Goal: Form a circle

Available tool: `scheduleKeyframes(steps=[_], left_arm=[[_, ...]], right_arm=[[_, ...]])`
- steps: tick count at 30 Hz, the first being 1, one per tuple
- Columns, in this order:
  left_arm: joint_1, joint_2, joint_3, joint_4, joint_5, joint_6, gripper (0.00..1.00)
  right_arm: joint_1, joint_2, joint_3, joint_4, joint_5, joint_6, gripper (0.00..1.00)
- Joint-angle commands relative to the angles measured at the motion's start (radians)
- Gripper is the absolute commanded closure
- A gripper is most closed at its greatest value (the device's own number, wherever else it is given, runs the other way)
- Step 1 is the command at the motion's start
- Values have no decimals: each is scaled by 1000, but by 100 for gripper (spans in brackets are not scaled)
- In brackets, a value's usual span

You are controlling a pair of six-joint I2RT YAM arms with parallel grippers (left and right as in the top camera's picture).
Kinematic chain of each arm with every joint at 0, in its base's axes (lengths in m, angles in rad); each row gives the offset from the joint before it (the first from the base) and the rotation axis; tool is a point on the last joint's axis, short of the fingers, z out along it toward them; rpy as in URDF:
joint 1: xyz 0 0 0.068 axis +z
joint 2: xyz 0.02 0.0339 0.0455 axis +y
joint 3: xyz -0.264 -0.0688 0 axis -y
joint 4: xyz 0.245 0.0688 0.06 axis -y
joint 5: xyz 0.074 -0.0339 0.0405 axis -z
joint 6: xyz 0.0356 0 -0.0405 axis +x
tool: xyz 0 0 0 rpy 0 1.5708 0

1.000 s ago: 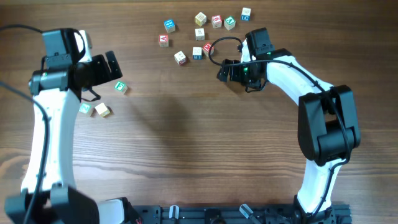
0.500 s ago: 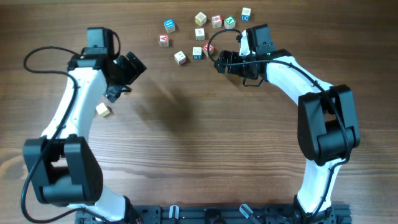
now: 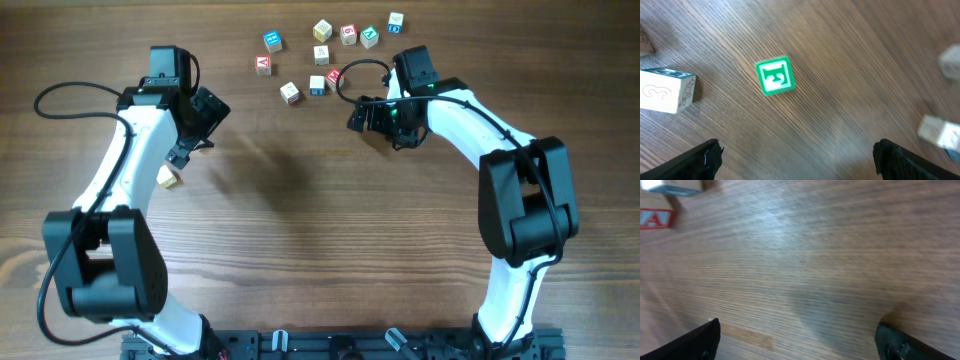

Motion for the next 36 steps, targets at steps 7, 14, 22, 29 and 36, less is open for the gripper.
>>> scheduleKeyframes(steps=[7, 14, 22, 29, 36], left_arm=[[14, 88, -5, 26, -50, -119, 0], [14, 151, -5, 78, -36, -122, 0], [14, 204, -5, 134, -36, -122, 11], [14, 256, -5, 166, -48, -122, 19], [33, 287, -5, 197, -47, -118, 55]], right_arm=[[2, 28, -18, -138, 39, -74, 53], [2, 28, -18, -168, 24, -123, 49], [2, 28, -18, -168, 24, -122, 48], [2, 28, -18, -172, 24, -122, 47], [2, 28, -18, -180, 25, -122, 46]])
